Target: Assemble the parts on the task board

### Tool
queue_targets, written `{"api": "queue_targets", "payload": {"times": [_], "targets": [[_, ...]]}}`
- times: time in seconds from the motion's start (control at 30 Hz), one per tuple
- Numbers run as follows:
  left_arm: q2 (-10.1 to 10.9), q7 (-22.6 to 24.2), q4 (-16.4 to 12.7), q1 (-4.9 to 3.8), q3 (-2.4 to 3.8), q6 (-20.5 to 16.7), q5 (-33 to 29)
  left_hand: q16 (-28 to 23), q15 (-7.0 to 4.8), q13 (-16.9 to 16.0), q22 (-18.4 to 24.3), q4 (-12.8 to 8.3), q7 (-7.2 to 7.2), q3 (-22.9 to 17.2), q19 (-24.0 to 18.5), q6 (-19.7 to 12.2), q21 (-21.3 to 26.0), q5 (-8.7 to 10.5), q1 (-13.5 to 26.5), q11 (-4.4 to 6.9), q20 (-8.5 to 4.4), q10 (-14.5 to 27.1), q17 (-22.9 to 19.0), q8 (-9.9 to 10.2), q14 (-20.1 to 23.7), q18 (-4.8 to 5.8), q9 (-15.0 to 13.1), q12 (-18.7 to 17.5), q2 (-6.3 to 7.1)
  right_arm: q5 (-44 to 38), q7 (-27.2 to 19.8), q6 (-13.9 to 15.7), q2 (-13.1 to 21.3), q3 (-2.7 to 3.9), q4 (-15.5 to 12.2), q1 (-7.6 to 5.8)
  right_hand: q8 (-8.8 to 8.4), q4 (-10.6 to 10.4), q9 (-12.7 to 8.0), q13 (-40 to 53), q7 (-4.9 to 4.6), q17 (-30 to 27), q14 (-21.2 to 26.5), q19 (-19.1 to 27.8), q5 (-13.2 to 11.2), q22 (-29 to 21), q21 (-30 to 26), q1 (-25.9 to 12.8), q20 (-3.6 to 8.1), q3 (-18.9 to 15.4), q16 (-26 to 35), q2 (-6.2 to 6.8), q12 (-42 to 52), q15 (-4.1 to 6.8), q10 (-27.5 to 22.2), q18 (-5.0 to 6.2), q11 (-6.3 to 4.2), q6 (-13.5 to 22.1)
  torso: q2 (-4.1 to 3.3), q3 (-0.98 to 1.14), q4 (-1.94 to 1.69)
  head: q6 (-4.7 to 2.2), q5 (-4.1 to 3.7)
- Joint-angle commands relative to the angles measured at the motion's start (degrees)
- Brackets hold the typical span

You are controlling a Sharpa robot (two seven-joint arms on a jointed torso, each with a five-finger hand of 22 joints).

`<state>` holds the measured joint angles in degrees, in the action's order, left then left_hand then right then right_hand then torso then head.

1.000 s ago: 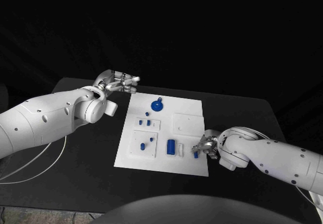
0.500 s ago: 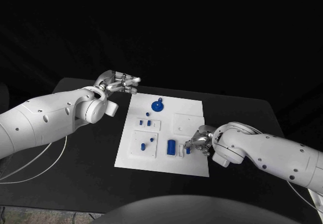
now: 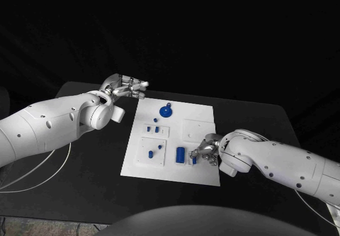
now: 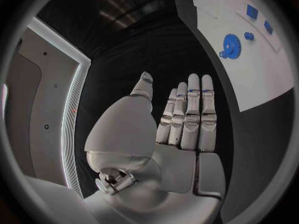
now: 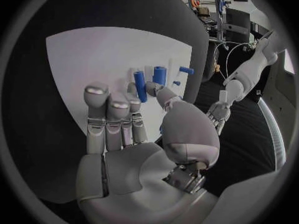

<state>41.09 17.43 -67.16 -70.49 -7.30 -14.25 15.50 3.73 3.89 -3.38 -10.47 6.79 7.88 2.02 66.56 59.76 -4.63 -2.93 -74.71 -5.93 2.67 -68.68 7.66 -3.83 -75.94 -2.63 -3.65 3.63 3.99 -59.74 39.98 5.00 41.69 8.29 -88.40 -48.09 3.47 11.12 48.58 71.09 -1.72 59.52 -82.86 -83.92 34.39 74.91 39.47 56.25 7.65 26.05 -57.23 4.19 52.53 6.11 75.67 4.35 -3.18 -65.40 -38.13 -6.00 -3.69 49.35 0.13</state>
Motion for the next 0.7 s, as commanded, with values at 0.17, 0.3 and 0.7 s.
{"api": "queue_targets", "payload": {"times": [0.17,0.3,0.7], "targets": [[-0.21,0.16,-0.08,0.0,0.04,1.05,0.17,-0.16,0.12,-0.08,0.64,-0.76,-0.03,0.18,-0.04,-0.48,0.02,0.06,0.39,-0.11,0.4,0.37,0.5,0.21,0.42,0.24,-0.06,-0.24,-0.66,-1.1,1.38,-1.42,-0.71,-0.4,0.33,0.04,0.26,2.47,-0.12,-0.04,0.6,-0.01,-0.1,-3.08,-0.4,-0.1,-0.11,0.68,0.07,1.87,0.08,-0.09,0.04,0.38,0.21,-0.77,-0.23,-0.1,0.01,0.04,0.06,-0.28,0.08],[-0.27,0.18,-0.04,0.0,0.04,1.16,0.16,-0.15,0.14,-0.08,0.75,-0.51,-0.01,0.25,-0.09,-0.55,0.03,0.09,0.68,-0.12,0.41,0.39,0.48,0.21,0.51,0.26,-0.06,-0.24,-0.59,-1.99,1.31,-1.15,-1.03,-0.5,0.38,0.05,0.24,2.37,-0.13,-0.11,0.64,-0.02,-0.1,-3.08,-0.64,-0.13,-0.21,0.68,0.09,1.64,0.12,-0.1,-0.05,0.4,0.16,-0.78,-0.24,-0.1,-0.01,0.06,0.05,-0.35,0.12],[-0.29,0.03,0.04,0.0,0.03,1.25,0.14,-0.15,0.15,-0.08,0.91,-0.18,-0.02,0.16,-0.07,-0.54,0.0,0.1,0.65,-0.13,0.41,0.41,0.41,0.18,0.53,0.27,-0.07,-0.24,-0.5,-2.3,1.02,-0.33,-1.73,-0.55,1.46,0.15,0.14,1.13,-0.94,-0.11,1.05,-0.1,-0.18,-3.11,-6.77,-0.26,-0.31,0.56,0.11,0.28,0.26,-0.24,0.13,0.42,0.29,-0.84,-0.34,-0.12,-0.03,0.0,0.0,-0.39,0.34]]}}
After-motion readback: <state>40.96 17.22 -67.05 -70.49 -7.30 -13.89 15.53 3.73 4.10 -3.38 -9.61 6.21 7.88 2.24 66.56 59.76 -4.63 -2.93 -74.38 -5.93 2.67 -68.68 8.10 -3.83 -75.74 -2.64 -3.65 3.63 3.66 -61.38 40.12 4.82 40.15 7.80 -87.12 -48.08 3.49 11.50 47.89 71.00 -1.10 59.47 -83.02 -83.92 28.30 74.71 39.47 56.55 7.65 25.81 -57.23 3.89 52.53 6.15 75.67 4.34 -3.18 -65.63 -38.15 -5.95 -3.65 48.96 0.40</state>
